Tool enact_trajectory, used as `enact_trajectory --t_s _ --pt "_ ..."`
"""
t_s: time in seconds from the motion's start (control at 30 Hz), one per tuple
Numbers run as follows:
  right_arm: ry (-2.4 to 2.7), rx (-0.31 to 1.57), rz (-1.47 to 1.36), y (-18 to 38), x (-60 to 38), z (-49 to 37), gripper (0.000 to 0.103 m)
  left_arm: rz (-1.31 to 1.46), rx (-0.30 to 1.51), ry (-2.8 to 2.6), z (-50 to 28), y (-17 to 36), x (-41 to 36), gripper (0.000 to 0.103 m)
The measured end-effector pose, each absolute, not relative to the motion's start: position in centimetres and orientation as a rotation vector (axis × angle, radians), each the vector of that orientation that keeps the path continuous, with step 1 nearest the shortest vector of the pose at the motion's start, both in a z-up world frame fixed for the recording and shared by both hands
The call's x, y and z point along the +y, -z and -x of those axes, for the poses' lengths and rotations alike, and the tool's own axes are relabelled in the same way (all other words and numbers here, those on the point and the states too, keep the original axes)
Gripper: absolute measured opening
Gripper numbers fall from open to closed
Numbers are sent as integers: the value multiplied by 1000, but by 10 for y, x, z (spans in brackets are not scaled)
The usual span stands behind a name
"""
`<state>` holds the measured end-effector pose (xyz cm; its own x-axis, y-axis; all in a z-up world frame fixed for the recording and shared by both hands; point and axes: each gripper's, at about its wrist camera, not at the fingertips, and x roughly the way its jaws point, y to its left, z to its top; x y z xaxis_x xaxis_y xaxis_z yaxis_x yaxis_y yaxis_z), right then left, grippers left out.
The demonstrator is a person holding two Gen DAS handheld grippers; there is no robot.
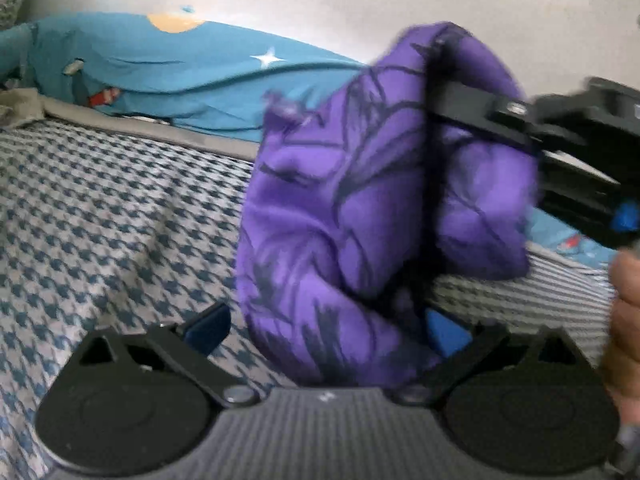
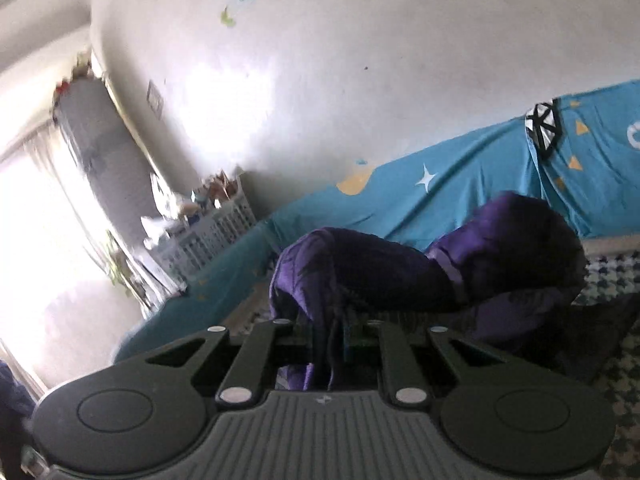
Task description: Fold clothes
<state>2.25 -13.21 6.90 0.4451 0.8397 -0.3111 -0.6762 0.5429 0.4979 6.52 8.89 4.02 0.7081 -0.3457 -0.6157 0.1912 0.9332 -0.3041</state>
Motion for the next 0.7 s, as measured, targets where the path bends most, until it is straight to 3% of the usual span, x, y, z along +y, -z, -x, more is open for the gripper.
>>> enact_trajectory --t_s 0.03,0.1,0.23,0.47,0.7 --pt "-954 567 -315 -69 -133 -22 21 198 724 266 -68 -39 88 86" --pt "-930 566 -316 -70 -141 -24 24 165 730 192 -75 -36 89 80" --pt "-884 562 -318 -71 -156 -27 24 128 745 71 -87 -31 99 74" --pt "-685 616 -344 -61 -181 -49 27 57 729 -76 -104 -33 119 73" --pt "-607 672 -330 -44 -188 -66 37 3 694 -173 -132 -54 150 72"
